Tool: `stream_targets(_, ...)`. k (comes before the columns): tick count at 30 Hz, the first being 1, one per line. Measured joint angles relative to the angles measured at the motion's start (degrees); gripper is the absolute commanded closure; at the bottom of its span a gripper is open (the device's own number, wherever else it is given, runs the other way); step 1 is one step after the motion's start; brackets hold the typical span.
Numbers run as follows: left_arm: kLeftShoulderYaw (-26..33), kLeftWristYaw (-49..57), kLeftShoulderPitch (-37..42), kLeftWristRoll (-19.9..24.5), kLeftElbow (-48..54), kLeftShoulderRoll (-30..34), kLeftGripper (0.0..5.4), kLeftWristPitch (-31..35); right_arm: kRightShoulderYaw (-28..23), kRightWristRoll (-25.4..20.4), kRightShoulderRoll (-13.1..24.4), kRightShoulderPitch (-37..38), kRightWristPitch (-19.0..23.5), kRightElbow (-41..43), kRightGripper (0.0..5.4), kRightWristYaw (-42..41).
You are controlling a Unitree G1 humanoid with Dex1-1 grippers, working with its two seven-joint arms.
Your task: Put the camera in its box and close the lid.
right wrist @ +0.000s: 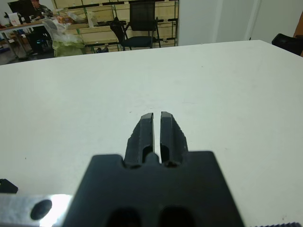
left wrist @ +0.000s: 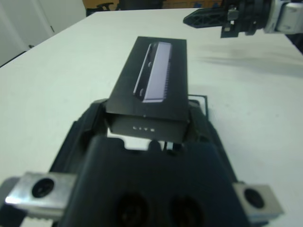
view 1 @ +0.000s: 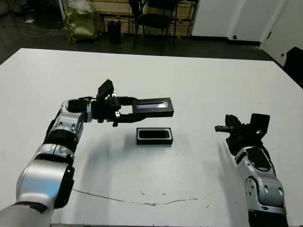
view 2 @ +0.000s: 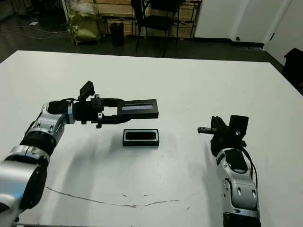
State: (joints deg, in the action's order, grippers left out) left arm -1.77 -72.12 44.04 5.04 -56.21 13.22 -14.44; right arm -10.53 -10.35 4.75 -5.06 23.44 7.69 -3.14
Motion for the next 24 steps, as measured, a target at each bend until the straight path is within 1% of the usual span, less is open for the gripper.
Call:
stream_targets(5,0.29,0.14,-1.72,0.98,-0.74,-0.06,2.82,-1.13,-0.02,-0.02,-0.01,0.0,0.45,0.33,5.4,0.32)
stream_targets(8,0.15,0.1,-2.24,1.29,-0.64,-0.02,2.82,-0.69,-0.02,0.0,-0.02,0.0,0.53,0.33,5.4,0.5)
stream_targets(19,-0.94,-3.33,-2.75,1.91,-0.05,0.72,2.82,6.68,-0.34,-0.67,-0.02,-0.02,-0.43,-1.59,5.4,-0.18)
stream_targets(24,-1.05,-5.54,-2.59,2.35,-0.5,1.23,2.82,7.97,-0.11,-0.02,0.0,-0.02,-0.44,-1.62,5.4,0.03)
